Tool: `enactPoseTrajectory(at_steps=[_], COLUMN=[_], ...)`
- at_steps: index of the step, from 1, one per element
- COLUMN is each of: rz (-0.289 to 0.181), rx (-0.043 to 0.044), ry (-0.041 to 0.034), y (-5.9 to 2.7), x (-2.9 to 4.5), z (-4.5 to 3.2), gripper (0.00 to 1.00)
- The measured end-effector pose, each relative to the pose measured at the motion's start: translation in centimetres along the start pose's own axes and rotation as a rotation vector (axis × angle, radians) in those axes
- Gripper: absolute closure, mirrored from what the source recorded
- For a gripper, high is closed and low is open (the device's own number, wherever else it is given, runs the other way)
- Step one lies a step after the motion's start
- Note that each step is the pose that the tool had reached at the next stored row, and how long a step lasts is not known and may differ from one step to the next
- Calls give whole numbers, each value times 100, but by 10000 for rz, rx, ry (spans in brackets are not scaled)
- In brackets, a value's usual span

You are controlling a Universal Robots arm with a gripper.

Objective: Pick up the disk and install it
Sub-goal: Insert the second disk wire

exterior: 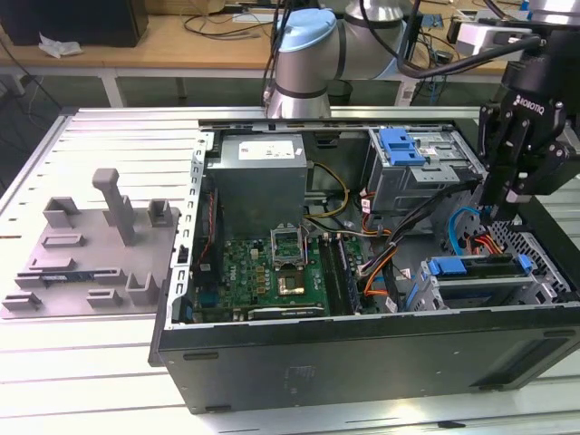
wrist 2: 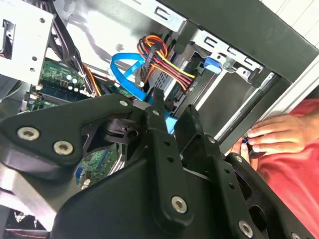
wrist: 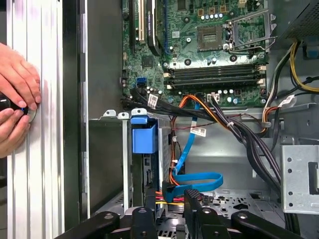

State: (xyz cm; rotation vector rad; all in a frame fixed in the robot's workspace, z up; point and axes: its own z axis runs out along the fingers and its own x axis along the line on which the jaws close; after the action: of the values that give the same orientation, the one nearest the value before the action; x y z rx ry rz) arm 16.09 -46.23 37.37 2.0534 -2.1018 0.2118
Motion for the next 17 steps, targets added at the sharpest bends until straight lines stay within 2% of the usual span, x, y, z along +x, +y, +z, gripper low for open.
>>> enactPoseTrajectory(at_steps=[2, 6, 11, 12, 17], rz=[2, 6, 15, 16, 21], rx=[1, 3, 6, 7, 10], ry=[20, 133, 319, 388, 518], y=[1, 2, 4, 6, 19], x=[-1, -6, -24, -39, -93], z=[4, 12, 15, 15, 18], gripper=[64, 64, 64, 64, 64])
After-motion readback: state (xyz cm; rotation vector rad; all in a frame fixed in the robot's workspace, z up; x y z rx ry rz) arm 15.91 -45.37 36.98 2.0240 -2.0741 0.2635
